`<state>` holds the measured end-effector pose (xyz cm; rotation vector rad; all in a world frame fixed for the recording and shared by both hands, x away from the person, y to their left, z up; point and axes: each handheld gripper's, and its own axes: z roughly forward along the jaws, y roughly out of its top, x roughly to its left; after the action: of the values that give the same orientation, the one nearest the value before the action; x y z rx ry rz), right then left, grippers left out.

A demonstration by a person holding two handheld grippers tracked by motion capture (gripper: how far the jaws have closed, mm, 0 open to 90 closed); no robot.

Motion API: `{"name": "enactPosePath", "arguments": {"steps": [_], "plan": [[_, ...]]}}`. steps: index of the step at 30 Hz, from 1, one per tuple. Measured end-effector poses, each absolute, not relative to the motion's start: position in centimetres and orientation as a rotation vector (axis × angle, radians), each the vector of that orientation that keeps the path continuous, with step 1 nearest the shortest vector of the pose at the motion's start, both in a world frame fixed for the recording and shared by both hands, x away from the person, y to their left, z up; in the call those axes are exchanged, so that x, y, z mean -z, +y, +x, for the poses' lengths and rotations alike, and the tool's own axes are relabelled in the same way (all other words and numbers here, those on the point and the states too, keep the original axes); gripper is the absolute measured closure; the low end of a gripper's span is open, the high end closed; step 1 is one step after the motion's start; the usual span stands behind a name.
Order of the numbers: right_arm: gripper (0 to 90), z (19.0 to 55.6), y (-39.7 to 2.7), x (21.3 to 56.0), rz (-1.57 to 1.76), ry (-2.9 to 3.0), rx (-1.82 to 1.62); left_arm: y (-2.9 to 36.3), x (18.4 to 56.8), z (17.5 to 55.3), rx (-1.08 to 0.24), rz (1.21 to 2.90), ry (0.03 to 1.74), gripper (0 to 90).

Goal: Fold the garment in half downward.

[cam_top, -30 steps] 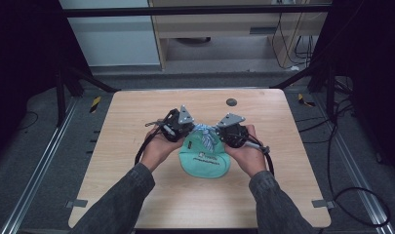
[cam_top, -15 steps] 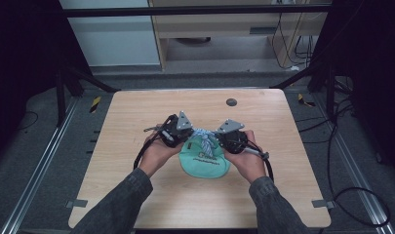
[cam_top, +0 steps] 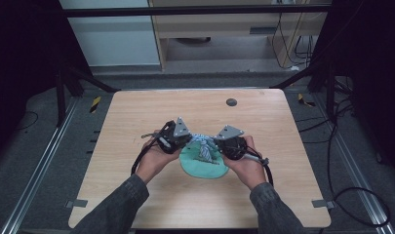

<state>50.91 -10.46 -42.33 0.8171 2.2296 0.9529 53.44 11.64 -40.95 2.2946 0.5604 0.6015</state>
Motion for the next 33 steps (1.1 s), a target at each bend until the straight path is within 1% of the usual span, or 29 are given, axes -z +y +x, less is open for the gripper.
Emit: {"name": "enactPosePath", "arguments": {"steps": [16, 33], "plan": [[81.7, 49.3, -10.4, 43.6, 0.782, 2.246, -0.941, 12.1, 42.6, 51.7, -0.559, 2.283, 0.561, 86.1], [81.8, 47.5, -10.7, 44.3, 0.76, 2.263, -0.958, 12.5, 43.3, 49.8, -0.516, 2.29, 0.544, 86.1]]}}
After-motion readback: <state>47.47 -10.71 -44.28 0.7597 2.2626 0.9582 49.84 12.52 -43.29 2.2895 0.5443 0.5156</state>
